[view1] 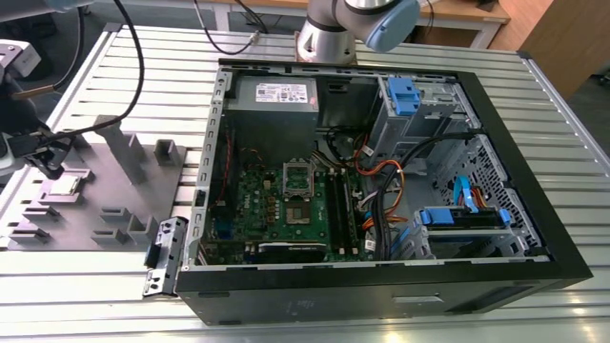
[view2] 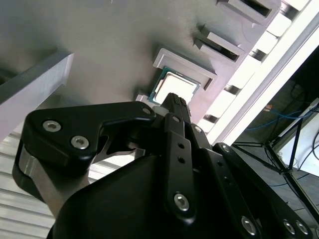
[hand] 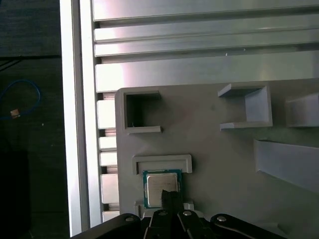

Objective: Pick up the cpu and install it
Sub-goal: 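Pick up the cpu and move it towards the insertion slot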

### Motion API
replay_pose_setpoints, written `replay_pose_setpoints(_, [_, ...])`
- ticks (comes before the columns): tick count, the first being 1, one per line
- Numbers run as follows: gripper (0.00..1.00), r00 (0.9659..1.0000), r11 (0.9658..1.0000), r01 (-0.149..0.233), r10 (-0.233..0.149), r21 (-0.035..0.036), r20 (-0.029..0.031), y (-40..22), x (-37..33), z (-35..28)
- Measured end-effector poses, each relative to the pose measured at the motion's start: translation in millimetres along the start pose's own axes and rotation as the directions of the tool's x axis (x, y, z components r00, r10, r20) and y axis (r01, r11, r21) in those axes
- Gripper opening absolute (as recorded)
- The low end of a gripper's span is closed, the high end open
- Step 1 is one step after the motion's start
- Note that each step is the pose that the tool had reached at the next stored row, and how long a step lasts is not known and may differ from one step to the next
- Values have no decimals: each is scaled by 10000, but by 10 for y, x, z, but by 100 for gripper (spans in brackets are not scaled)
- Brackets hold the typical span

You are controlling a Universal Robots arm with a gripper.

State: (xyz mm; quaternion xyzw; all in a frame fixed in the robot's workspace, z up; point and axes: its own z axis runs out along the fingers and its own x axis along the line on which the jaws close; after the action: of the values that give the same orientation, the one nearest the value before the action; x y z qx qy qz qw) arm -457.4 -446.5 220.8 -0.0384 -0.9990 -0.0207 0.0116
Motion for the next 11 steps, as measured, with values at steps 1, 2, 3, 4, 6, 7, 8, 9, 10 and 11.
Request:
replay_pose_setpoints(1, [11,10000,10000,0,0,1,-1,0,0,1])
replay_pose_setpoints(2, [11,10000,10000,0,0,0,0,0,0,2])
replay_pose_setpoints(3, [11,10000,10000,0,0,-2,4,0,-1,8])
replay_pose_setpoints(4, [11,10000,10000,0,0,-5,7,0,-1,22])
replay_pose_setpoints(6, [11,10000,10000,0,0,-1,2,-2,-1,54])
replay_pose_setpoints(7, [11,10000,10000,0,0,-3,4,-3,-2,74])
replay_pose_setpoints(8, [11,10000,10000,0,0,-2,3,-3,-2,87])
replay_pose_setpoints(9, [11,10000,10000,0,0,-1,2,-3,-2,90])
replay_pose_setpoints(10, [11,10000,10000,0,0,0,1,-4,-2,90])
replay_pose_setpoints(11, [11,10000,10000,0,0,1,0,-4,-2,90])
